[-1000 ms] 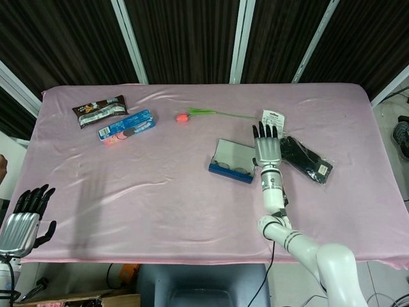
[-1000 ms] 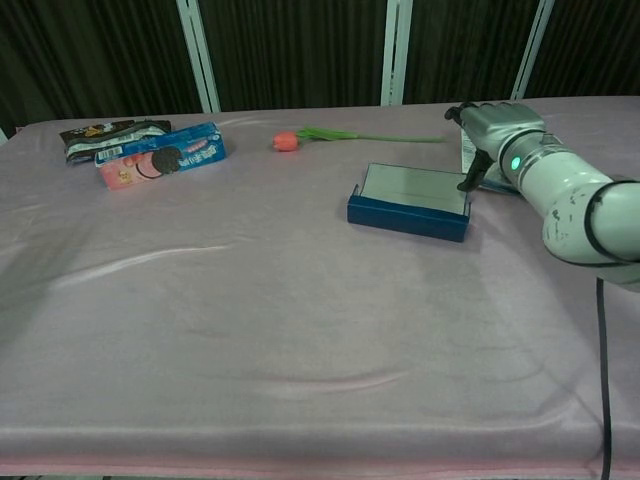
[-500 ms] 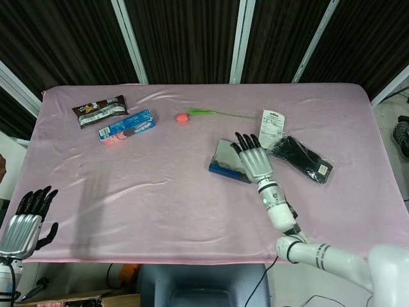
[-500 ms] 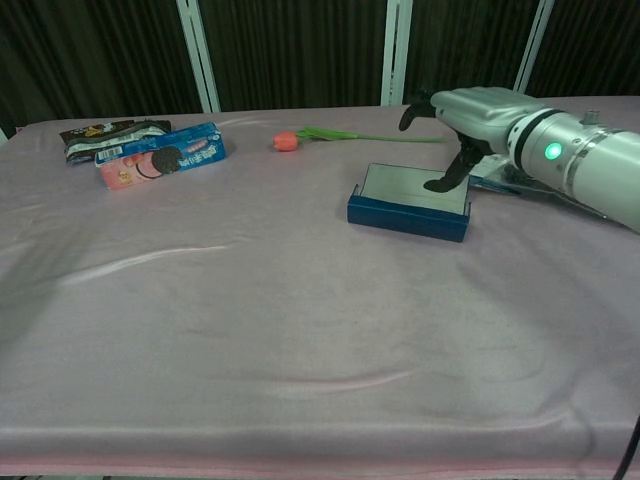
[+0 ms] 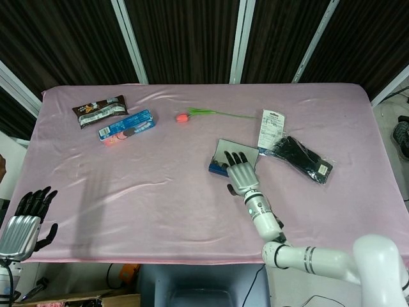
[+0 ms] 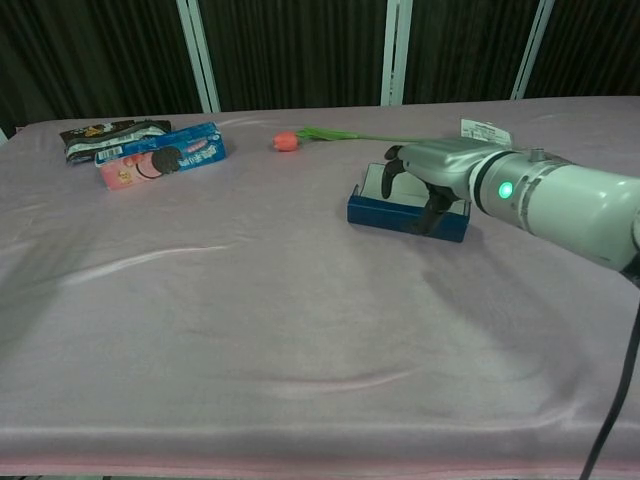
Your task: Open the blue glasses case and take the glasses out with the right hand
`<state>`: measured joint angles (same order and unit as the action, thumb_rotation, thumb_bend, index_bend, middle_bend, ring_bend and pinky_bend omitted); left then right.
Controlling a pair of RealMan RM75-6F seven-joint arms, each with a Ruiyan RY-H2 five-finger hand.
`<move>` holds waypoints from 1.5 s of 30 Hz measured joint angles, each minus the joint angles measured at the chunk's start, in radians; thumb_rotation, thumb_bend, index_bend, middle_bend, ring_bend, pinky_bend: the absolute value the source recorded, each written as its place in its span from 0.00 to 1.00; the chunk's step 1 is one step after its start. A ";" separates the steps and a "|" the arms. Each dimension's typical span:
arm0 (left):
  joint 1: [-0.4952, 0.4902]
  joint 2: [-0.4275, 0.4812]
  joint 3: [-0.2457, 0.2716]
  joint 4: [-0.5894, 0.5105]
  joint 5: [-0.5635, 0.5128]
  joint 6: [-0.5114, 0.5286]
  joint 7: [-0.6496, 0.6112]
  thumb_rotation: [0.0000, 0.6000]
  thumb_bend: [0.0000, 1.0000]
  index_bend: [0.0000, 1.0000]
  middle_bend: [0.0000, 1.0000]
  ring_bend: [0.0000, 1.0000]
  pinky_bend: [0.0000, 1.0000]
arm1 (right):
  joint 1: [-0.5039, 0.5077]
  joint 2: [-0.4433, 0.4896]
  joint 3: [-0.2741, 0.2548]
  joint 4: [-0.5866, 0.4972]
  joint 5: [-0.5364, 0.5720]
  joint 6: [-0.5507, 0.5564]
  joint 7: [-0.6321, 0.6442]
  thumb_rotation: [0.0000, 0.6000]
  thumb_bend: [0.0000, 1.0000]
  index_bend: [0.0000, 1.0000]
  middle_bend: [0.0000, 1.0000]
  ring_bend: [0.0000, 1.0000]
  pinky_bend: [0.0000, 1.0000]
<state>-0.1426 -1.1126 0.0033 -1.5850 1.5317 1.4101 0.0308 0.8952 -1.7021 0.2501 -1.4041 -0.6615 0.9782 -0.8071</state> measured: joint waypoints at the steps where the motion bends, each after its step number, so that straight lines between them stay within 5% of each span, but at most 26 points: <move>1: 0.001 0.001 0.000 0.001 0.000 0.001 -0.002 1.00 0.41 0.00 0.00 0.00 0.00 | 0.005 -0.008 -0.002 0.008 0.003 0.008 -0.005 1.00 0.51 0.42 0.00 0.00 0.00; 29: 0.010 0.004 -0.013 0.004 -0.029 0.008 0.007 1.00 0.41 0.00 0.00 0.00 0.00 | 0.135 -0.189 0.046 0.250 0.127 -0.007 -0.078 1.00 0.51 0.41 0.00 0.00 0.00; 37: 0.010 0.002 -0.015 0.004 -0.029 0.009 0.013 1.00 0.41 0.00 0.00 0.00 0.00 | 0.127 -0.171 0.026 0.166 0.091 0.009 -0.077 1.00 0.51 0.42 0.00 0.00 0.00; 45: 0.012 -0.014 -0.016 0.002 -0.030 0.014 0.058 1.00 0.41 0.00 0.00 0.00 0.00 | 0.082 -0.074 -0.080 -0.067 0.007 0.048 -0.099 1.00 0.52 0.42 0.00 0.00 0.00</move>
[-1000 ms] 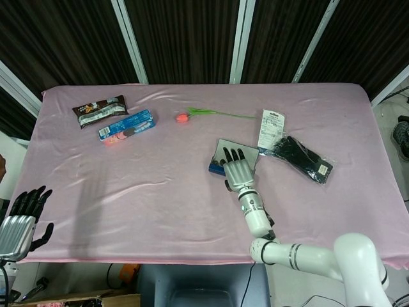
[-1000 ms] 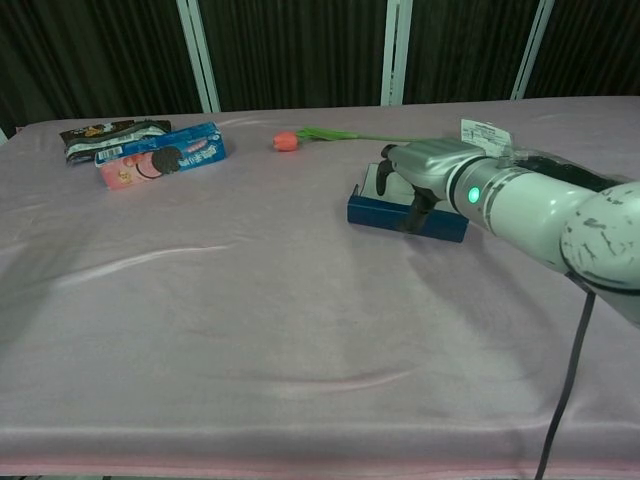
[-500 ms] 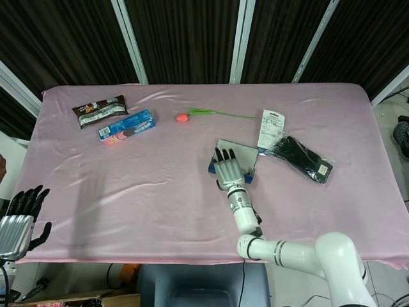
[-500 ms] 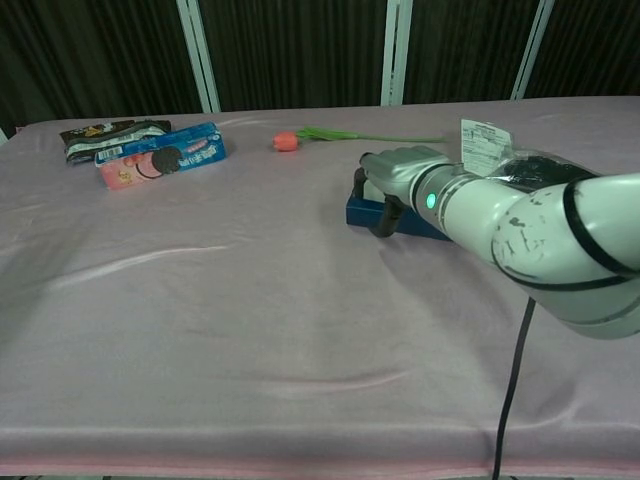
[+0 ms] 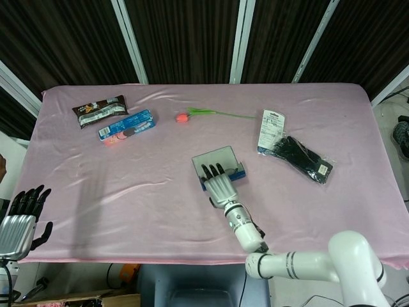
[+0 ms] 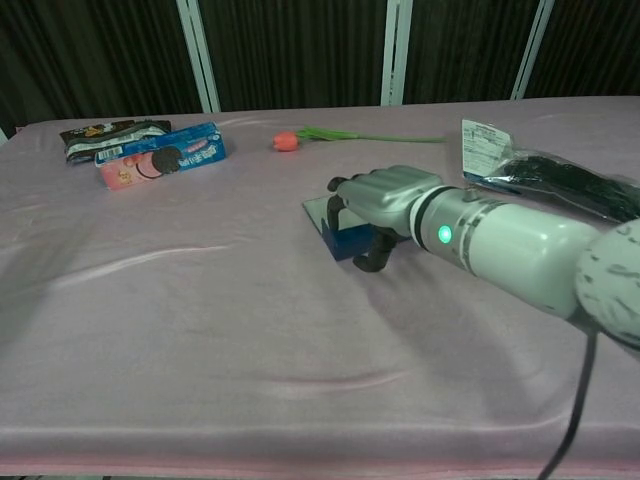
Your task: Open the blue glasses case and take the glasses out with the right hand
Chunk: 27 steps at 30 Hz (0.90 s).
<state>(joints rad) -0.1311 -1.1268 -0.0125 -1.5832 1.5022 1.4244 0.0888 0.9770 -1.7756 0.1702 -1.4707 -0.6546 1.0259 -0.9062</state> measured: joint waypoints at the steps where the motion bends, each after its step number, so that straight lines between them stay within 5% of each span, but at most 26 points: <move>1: 0.000 -0.001 0.001 0.000 0.002 0.001 0.003 1.00 0.41 0.00 0.00 0.00 0.00 | -0.007 0.015 -0.017 -0.031 -0.011 0.006 -0.005 1.00 0.52 0.43 0.00 0.00 0.00; 8: 0.003 -0.007 0.009 -0.001 0.017 0.006 0.015 1.00 0.41 0.00 0.00 0.00 0.00 | -0.078 0.163 -0.176 -0.243 -0.131 0.068 -0.031 1.00 0.52 0.43 0.00 0.00 0.00; 14: 0.003 -0.011 0.011 -0.004 0.019 0.004 0.028 1.00 0.41 0.00 0.00 0.00 0.00 | -0.147 0.277 -0.268 -0.307 -0.223 0.103 -0.007 1.00 0.52 0.43 0.00 0.00 0.00; 21: 0.001 -0.014 0.016 -0.008 0.023 -0.003 0.041 1.00 0.41 0.00 0.00 0.00 0.00 | -0.186 0.345 -0.278 -0.280 -0.251 0.099 0.060 1.00 0.52 0.43 0.00 0.00 0.00; 27: 0.000 -0.020 0.009 -0.010 0.011 -0.004 0.053 1.00 0.41 0.00 0.00 0.00 0.00 | -0.174 0.332 -0.228 -0.179 -0.194 0.052 0.075 1.00 0.52 0.43 0.00 0.00 0.00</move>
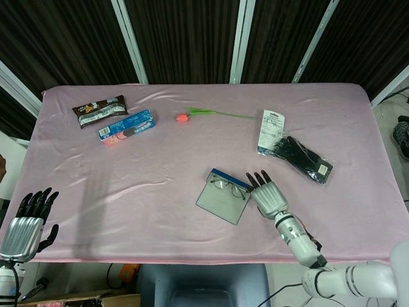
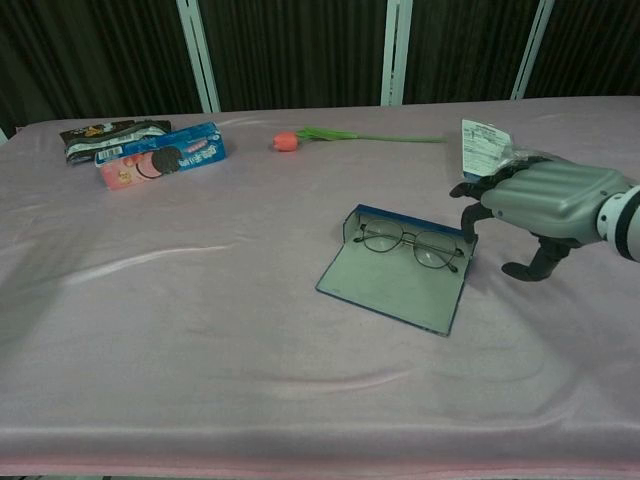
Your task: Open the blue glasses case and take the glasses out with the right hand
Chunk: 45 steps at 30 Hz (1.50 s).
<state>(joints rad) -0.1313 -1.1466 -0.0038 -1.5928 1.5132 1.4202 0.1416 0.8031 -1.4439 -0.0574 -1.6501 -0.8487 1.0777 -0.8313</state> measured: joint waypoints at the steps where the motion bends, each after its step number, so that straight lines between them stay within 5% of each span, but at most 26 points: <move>1: 0.000 -0.001 -0.001 0.000 -0.002 0.000 0.000 1.00 0.41 0.00 0.00 0.00 0.00 | 0.005 -0.008 0.010 0.020 0.009 -0.007 0.000 1.00 0.52 0.43 0.00 0.00 0.00; 9: -0.002 -0.003 -0.008 0.002 -0.016 -0.005 0.004 1.00 0.41 0.00 0.00 0.00 0.00 | 0.062 -0.117 0.097 0.188 0.081 -0.060 -0.023 1.00 0.52 0.42 0.00 0.00 0.00; 16: 0.000 0.006 -0.005 -0.001 -0.009 0.000 -0.017 1.00 0.41 0.00 0.00 0.00 0.01 | 0.055 -0.118 0.109 0.174 0.061 -0.037 -0.014 1.00 0.52 0.39 0.00 0.00 0.00; 24: 0.001 0.014 -0.001 -0.004 0.003 0.004 -0.034 1.00 0.41 0.00 0.00 0.00 0.01 | 0.005 -0.046 0.126 0.104 -0.038 -0.007 0.136 1.00 0.52 0.42 0.00 0.00 0.00; 38: -0.003 0.016 0.000 -0.001 0.000 -0.007 -0.035 1.00 0.41 0.00 0.00 0.00 0.01 | 0.094 -0.325 0.230 0.408 0.012 -0.069 0.103 1.00 0.52 0.55 0.00 0.00 0.00; 45: -0.002 0.017 0.003 -0.002 0.004 -0.007 -0.035 1.00 0.41 0.00 0.00 0.00 0.01 | 0.109 -0.358 0.256 0.456 0.038 -0.084 0.076 1.00 0.52 0.55 0.00 0.00 0.00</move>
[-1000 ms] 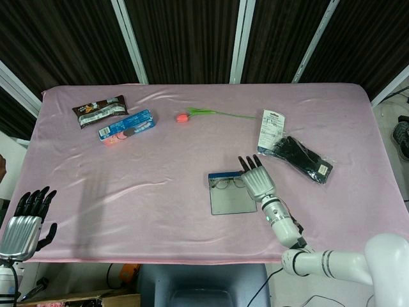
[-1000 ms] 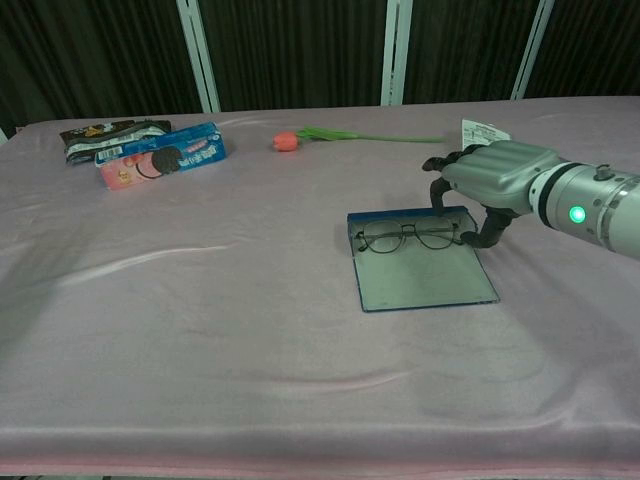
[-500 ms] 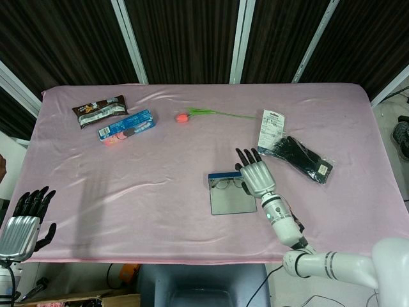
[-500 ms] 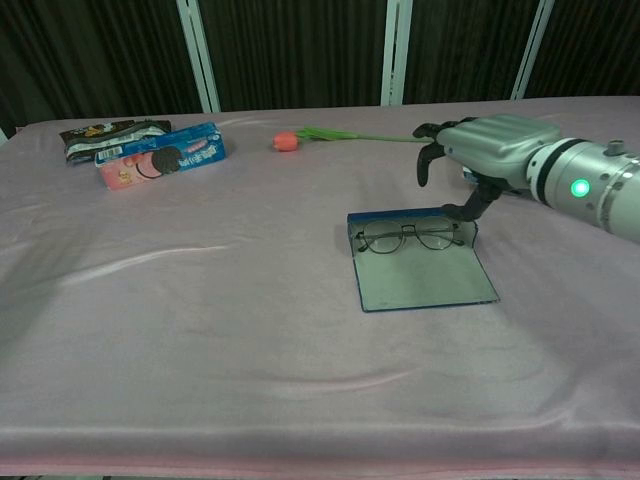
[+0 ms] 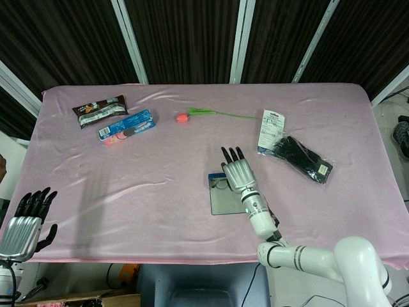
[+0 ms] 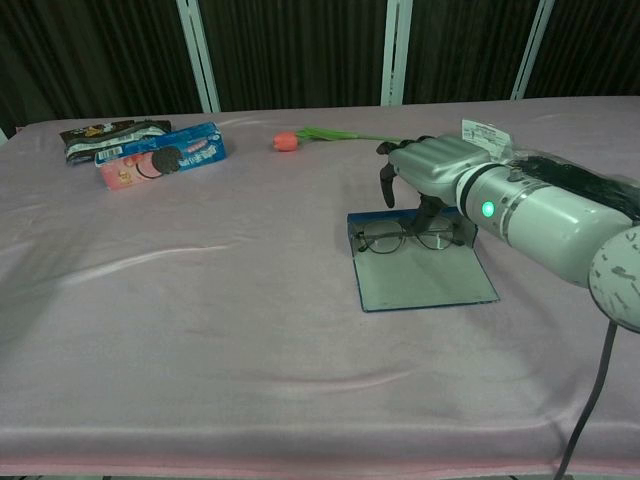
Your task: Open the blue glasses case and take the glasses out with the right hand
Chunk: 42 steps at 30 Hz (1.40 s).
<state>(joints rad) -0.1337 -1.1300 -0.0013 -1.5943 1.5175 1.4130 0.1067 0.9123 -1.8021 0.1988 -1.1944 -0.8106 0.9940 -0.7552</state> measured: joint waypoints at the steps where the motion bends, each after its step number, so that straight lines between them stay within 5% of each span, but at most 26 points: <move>1: 0.000 0.000 0.000 0.000 0.000 -0.001 0.001 1.00 0.41 0.00 0.00 0.00 0.01 | 0.000 -0.001 0.004 0.004 0.004 -0.002 0.000 1.00 0.52 0.55 0.00 0.00 0.00; 42: -0.004 -0.004 0.001 0.002 0.003 -0.002 0.004 1.00 0.41 0.00 0.00 0.00 0.01 | -0.006 -0.011 0.038 0.042 0.007 -0.032 0.045 1.00 0.54 0.70 0.05 0.00 0.00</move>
<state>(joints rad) -0.1374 -1.1336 -0.0003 -1.5921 1.5203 1.4110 0.1107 0.9067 -1.8129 0.2368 -1.1523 -0.8031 0.9619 -0.7099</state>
